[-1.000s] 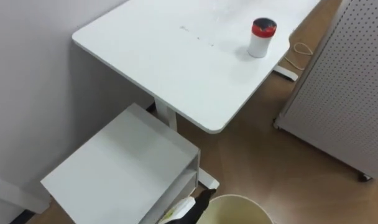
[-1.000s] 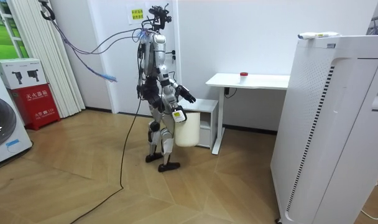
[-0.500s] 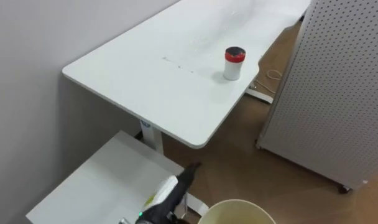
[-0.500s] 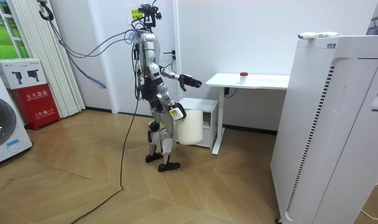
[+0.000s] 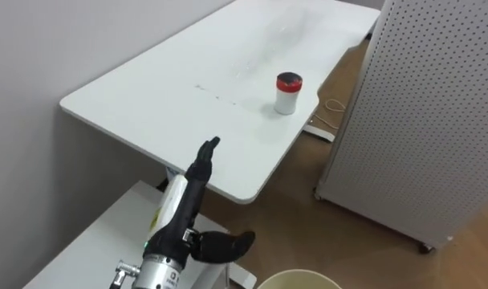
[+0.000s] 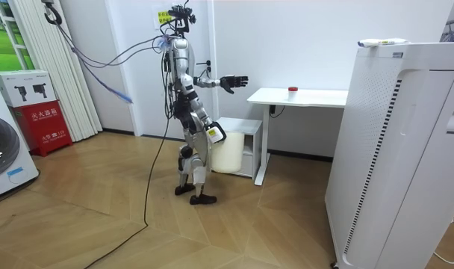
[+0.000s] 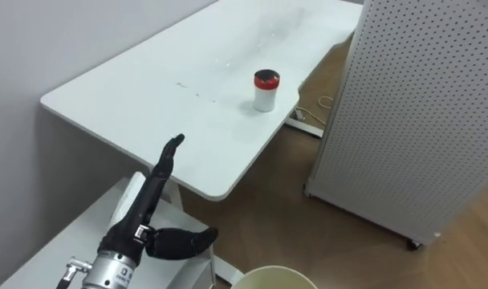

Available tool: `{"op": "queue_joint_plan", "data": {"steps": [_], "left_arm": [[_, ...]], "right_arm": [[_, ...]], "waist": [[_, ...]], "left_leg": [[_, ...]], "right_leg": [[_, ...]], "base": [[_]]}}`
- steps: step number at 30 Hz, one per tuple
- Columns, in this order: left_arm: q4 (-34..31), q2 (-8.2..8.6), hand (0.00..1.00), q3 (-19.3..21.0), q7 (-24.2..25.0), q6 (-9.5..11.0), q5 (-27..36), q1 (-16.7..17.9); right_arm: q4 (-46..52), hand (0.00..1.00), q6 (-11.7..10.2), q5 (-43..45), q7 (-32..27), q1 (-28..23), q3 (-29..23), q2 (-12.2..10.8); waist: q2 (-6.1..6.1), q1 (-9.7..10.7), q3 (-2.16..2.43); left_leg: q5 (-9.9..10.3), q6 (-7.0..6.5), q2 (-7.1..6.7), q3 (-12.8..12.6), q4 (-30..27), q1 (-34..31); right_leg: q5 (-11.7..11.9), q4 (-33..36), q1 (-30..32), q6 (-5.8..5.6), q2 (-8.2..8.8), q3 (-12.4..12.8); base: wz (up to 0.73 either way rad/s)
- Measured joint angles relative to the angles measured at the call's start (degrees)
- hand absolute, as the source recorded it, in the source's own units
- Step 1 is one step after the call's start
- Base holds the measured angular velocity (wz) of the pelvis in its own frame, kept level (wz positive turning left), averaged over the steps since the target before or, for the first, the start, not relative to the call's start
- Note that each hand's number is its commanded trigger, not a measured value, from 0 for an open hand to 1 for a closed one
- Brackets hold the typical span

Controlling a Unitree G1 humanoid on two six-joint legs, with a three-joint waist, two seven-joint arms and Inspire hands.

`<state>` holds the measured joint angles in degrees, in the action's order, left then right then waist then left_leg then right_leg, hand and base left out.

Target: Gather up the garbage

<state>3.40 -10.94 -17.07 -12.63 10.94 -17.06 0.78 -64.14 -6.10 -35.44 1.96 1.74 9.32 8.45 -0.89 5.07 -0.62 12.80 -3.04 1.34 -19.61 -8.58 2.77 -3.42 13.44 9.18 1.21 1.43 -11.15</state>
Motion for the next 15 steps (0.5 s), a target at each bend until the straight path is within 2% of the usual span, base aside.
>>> {"op": "queue_joint_plan", "data": {"steps": [6,8,11,13,14,15], "left_arm": [[-1.24,1.27,0.00,3.10,-3.37,0.07,0.64,-0.01],[-1.25,1.83,0.00,3.25,-4.47,0.10,1.03,-0.04],[-1.29,2.13,0.00,3.50,-4.73,0.10,1.84,0.04],[-1.48,1.68,0.00,3.65,-4.78,0.10,1.86,0.04],[-1.49,1.69,0.00,3.80,-4.84,0.10,1.85,0.03],[-1.48,1.73,0.00,3.94,-5.19,0.09,1.78,0.06]], "right_arm": [[1.10,1.00,-0.30,0.51,0.19,-0.75,-3.41,0.00],[0.27,1.00,-0.60,0.41,0.21,-0.86,-3.79,0.00],[-0.21,1.00,-0.44,0.39,0.21,-1.26,-3.83,-0.01],[-0.21,1.00,0.02,0.37,0.23,-1.40,-3.69,-0.04],[-0.20,1.00,0.07,0.37,0.24,-1.40,-3.66,-0.06],[-0.21,1.00,0.28,0.45,0.24,-1.42,-3.67,-0.32]], "waist": [[0.21,1.00,-0.07],[0.15,1.14,-0.11],[-0.25,0.84,-0.42],[-0.74,0.59,-0.61],[-0.82,0.57,-0.60],[-1.39,0.60,-0.67]], "left_leg": [[0.30,0.52,0.73,-0.81,-0.10,0.52],[0.44,0.77,0.98,-1.27,-0.35,0.93],[0.92,1.57,1.67,-3.09,-2.52,1.03],[2.73,3.01,3.46,-5.63,-8.07,0.03],[3.44,3.51,4.28,-6.13,-10.54,-0.67],[4.04,3.72,5.73,-6.25,-17.32,-2.59]], "right_leg": [[0.01,-0.87,-0.64,0.12,-0.67,0.03],[-0.18,-0.90,-0.98,0.43,-0.88,0.01],[-0.73,-0.41,-1.25,1.24,-0.97,-0.35],[-2.24,1.60,-0.78,2.47,-1.19,-1.64],[-3.11,2.39,-0.45,2.88,-1.40,-1.49],[-5.11,4.23,-0.05,3.15,-1.75,-0.52]], "base": [[-0.05],[-0.11],[-0.24],[-0.37],[-0.35],[-0.42]]}}
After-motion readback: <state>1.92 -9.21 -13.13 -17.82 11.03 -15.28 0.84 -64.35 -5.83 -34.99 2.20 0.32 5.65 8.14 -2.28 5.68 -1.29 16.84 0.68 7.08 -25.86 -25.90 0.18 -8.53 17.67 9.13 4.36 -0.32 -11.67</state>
